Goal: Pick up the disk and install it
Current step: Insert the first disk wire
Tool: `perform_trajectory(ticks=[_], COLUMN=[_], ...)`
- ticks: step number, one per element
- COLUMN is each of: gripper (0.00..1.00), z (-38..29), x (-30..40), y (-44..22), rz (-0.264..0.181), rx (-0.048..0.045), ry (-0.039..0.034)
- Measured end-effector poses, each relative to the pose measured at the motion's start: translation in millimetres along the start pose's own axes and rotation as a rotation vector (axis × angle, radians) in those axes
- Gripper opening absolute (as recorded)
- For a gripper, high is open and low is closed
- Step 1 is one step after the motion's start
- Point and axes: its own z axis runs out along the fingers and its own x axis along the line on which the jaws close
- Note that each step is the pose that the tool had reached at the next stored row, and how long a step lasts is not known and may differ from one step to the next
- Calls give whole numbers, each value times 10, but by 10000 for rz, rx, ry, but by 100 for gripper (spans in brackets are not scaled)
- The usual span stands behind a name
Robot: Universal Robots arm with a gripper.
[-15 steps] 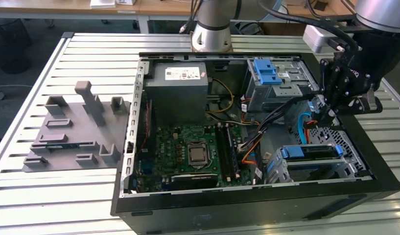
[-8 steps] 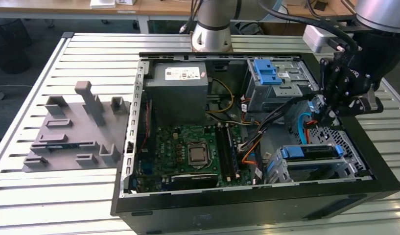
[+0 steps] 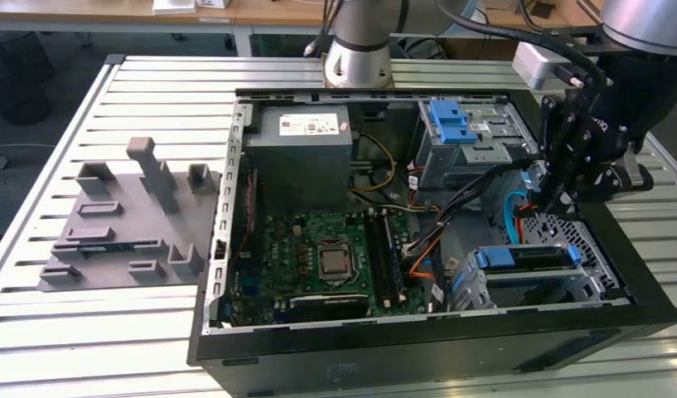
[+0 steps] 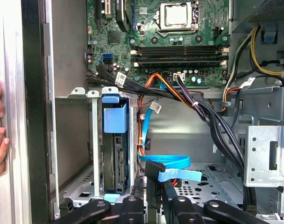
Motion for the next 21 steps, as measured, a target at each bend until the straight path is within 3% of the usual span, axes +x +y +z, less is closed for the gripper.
perform_trajectory(ticks=[10,11,14,15,21], gripper=[30,30,30,30,30], z=[-24,-25,-28,-29,-7], x=[-26,-31,-66,-81,-112], y=[0,0,0,0,2], rz=[1,0,-13,-15,-12], rx=[0,1,3,4,4], ry=[-5,10,230,267,277])
